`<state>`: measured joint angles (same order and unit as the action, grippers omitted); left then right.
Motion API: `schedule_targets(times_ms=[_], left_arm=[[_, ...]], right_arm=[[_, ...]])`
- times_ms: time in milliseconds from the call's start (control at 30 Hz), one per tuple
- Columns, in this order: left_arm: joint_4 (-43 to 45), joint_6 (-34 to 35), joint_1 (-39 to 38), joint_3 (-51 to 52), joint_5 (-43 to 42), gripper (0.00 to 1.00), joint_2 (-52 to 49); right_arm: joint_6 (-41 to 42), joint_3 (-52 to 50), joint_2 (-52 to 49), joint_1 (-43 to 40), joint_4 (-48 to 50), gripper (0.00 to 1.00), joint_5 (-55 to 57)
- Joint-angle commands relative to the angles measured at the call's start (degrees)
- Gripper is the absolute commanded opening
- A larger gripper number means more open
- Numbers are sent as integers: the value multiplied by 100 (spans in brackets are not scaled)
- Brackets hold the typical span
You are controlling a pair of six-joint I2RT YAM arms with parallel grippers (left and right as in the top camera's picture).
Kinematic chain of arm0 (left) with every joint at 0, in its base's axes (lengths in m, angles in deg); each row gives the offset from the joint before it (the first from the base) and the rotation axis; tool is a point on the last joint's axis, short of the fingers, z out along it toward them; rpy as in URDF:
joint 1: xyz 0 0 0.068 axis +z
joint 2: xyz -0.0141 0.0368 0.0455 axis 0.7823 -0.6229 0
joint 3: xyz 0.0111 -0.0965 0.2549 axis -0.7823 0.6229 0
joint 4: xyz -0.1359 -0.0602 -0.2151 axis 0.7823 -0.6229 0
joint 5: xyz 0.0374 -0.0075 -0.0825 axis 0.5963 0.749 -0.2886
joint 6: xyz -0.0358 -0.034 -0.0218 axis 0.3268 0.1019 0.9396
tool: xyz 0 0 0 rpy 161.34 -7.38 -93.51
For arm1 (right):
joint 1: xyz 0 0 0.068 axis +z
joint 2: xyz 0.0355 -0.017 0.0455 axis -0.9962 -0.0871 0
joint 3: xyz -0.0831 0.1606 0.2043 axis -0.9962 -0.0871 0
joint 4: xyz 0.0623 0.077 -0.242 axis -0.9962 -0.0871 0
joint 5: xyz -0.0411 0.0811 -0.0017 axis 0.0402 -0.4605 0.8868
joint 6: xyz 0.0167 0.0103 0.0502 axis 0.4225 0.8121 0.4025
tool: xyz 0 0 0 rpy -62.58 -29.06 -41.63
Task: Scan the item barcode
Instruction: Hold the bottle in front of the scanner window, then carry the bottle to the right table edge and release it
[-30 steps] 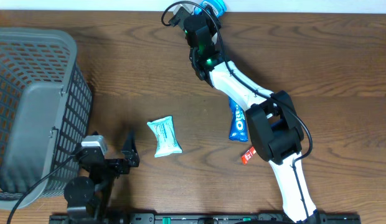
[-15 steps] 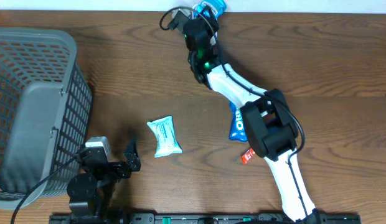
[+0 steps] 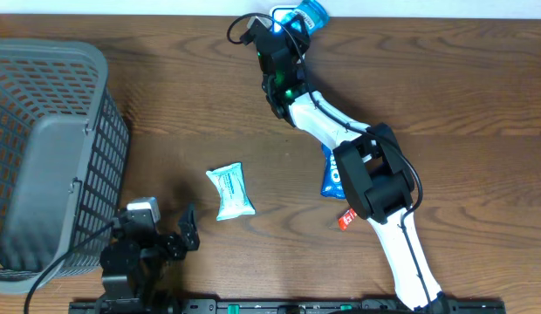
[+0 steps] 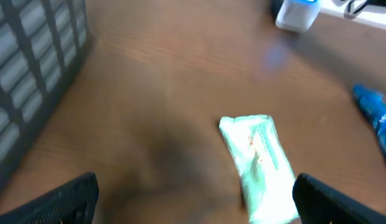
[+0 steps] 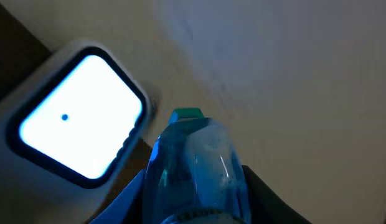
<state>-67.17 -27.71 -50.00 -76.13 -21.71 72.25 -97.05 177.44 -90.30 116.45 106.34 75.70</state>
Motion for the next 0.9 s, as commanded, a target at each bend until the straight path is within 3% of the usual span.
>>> schedule_targets(times_ms=[0,300,633,767,867], left_arm=[[-398,52,22,-13,-70,100,59],[-1510,50,22,-13,-70,100,59],[-1504,50,22,-13,-70,100,59],[-1504,50,22,-13,-70,100,59],[-1504,52,22,-13,-70,100,59]], right_arm=[[-61,339,129,-66,94,16,841],[-59,348,212,-662,-284,15,2188],[-59,343,212,-2151,-570,16,3733],[-31,332,212,-2824,-1080,10,4087],[243,323,212,-3287,-1515,11,4159]])
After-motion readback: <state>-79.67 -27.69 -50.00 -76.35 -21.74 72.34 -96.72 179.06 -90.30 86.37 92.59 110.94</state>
